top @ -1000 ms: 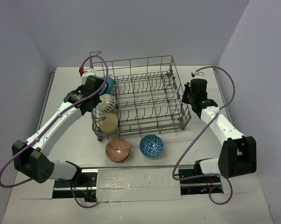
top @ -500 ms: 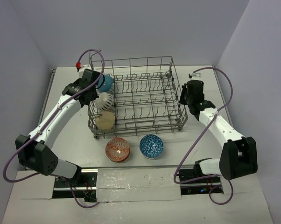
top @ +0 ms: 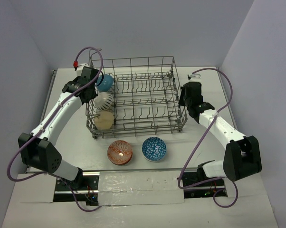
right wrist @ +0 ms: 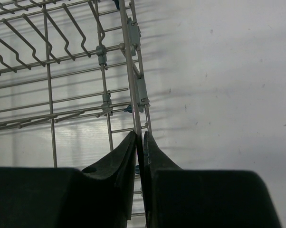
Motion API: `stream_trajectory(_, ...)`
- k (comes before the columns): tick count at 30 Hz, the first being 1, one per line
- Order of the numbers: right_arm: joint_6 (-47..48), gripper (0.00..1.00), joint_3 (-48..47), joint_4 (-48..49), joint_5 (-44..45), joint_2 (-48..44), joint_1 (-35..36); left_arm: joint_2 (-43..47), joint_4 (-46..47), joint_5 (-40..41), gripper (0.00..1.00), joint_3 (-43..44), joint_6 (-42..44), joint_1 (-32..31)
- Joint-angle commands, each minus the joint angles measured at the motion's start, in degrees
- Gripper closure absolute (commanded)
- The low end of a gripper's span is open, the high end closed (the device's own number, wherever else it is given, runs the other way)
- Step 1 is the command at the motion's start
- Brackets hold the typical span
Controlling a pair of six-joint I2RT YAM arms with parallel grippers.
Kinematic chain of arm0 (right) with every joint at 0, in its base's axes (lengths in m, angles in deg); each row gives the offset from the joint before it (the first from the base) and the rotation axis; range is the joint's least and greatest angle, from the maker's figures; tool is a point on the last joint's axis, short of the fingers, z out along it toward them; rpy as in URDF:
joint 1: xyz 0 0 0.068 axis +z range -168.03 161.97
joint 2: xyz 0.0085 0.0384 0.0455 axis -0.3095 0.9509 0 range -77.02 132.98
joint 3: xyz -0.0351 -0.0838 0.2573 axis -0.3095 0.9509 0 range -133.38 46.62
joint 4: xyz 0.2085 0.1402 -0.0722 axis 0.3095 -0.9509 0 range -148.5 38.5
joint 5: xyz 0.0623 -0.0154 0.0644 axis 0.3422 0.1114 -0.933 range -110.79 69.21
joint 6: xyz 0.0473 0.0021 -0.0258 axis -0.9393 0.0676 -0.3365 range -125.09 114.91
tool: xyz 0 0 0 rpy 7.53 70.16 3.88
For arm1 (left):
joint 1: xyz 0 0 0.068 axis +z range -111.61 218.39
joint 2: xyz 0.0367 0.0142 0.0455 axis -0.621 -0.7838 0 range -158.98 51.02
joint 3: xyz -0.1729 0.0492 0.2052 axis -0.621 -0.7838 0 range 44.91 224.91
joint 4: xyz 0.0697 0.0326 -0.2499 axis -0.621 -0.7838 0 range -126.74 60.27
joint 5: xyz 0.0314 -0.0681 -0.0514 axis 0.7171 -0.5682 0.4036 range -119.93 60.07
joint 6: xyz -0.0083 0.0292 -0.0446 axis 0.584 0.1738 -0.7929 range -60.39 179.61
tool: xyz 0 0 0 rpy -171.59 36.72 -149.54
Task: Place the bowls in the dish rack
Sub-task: Place the dish rack at the center of the board.
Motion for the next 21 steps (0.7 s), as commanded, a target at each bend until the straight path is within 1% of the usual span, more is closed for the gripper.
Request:
stream_trajectory(1,-4.49,1.00,1.28,-3.65,-8.28,1.12,4.14,-1.46,3.28,9.56,0.98,0.40,-5.35,0.54)
stream_trajectory(2,-4.40,1.00,1.36,-3.56,-8.54,0.94,4.14,-1.37,3.28,9.56,0.94,0.49,-5.26,0.54)
stream_trajectory(4,-4.40,1.00,1.45,-3.56,-8.54,0.50,4.14,-0.84,3.54,9.56,0.90,0.40,-5.26,0.54)
stream_trajectory(5,-4.40,1.00,1.45,-3.73,-8.54,0.42,4.14,-0.58,3.63,9.48,0.86,0.31,-5.26,0.54)
stream_trajectory(6,-4.40,0.98,1.36,-3.82,-8.54,0.33,4.14,-0.32,3.80,9.30,0.85,0.14,-5.18,0.54)
stream_trajectory(7,-4.40,0.91,1.02,-4.08,-8.63,0.24,4.14,0.12,4.15,9.04,0.84,0.05,-5.00,0.54)
stream_trajectory(10,-3.61,0.79,-0.12,-4.87,-9.68,0.41,4.23,1.00,3.46,9.21,0.76,0.31,-5.88,0.54)
stream_trajectory(12,-3.43,0.73,-0.83,-6.11,-8.81,0.24,4.49,1.62,3.28,10.00,0.74,0.49,-6.49,0.54)
stream_trajectory(17,-3.52,0.65,-1.80,-6.98,-8.19,-0.99,4.58,4.87,5.21,9.83,0.69,-0.48,-5.79,0.46)
stream_trajectory(18,-3.43,0.62,-2.50,-7.33,-8.01,-1.17,4.58,5.66,5.21,10.35,0.68,-0.39,-5.79,0.46)
stream_trajectory(21,-2.99,0.58,-4.08,-8.65,-7.49,-1.60,4.58,6.80,4.68,11.93,0.65,0.05,-5.88,0.37)
